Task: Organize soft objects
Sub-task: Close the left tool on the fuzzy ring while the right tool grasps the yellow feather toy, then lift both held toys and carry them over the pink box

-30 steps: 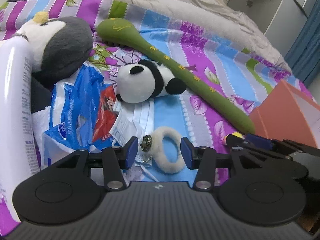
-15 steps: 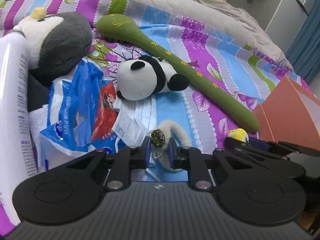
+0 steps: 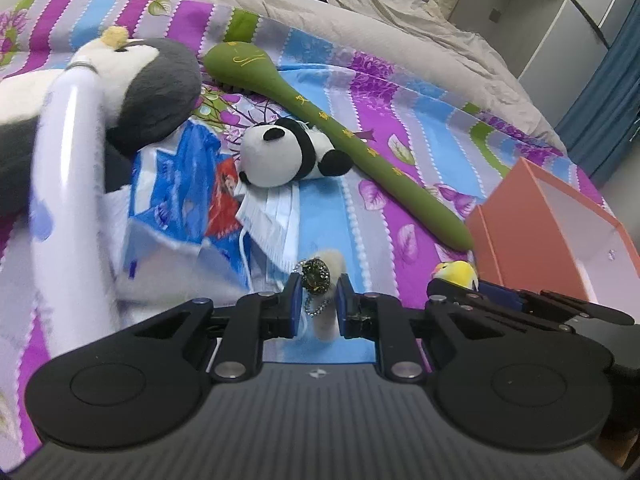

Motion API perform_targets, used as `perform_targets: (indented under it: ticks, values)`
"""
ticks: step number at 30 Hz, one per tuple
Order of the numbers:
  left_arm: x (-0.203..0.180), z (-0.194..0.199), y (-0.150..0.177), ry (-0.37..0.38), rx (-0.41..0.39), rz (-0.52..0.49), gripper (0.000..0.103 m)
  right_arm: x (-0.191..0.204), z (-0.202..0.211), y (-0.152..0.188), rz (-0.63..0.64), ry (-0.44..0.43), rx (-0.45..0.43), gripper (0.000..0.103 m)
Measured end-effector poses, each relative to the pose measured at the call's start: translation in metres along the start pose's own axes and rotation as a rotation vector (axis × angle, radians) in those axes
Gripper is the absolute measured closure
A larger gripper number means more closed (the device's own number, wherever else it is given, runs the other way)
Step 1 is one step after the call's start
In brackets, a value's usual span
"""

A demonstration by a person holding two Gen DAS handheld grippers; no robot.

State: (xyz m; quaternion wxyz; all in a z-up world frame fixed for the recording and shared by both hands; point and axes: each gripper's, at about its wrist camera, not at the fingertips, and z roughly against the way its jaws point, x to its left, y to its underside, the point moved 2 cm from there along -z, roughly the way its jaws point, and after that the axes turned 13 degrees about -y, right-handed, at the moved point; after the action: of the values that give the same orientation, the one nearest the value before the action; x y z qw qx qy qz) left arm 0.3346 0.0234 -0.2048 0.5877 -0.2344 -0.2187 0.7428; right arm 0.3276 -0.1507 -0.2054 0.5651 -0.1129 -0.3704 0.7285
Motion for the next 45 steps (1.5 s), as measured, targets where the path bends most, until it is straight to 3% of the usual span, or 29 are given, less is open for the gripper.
perform_targets:
  ticks: [25,34,45]
  values:
    - [0.021,0.13,0.062,0.011,-0.024,-0.004,0.082,0.046,0.119,0.048,0.011,-0.079,-0.031,0.07]
    - [0.002,0.161,0.052,0.042,-0.061,-0.025,0.082,0.035,0.157,0.032,0.014,-0.067,-0.112,0.07]
    - [-0.048,0.195,0.014,0.1,-0.147,-0.071,0.082,0.008,0.203,0.002,0.037,-0.04,-0.212,0.07]
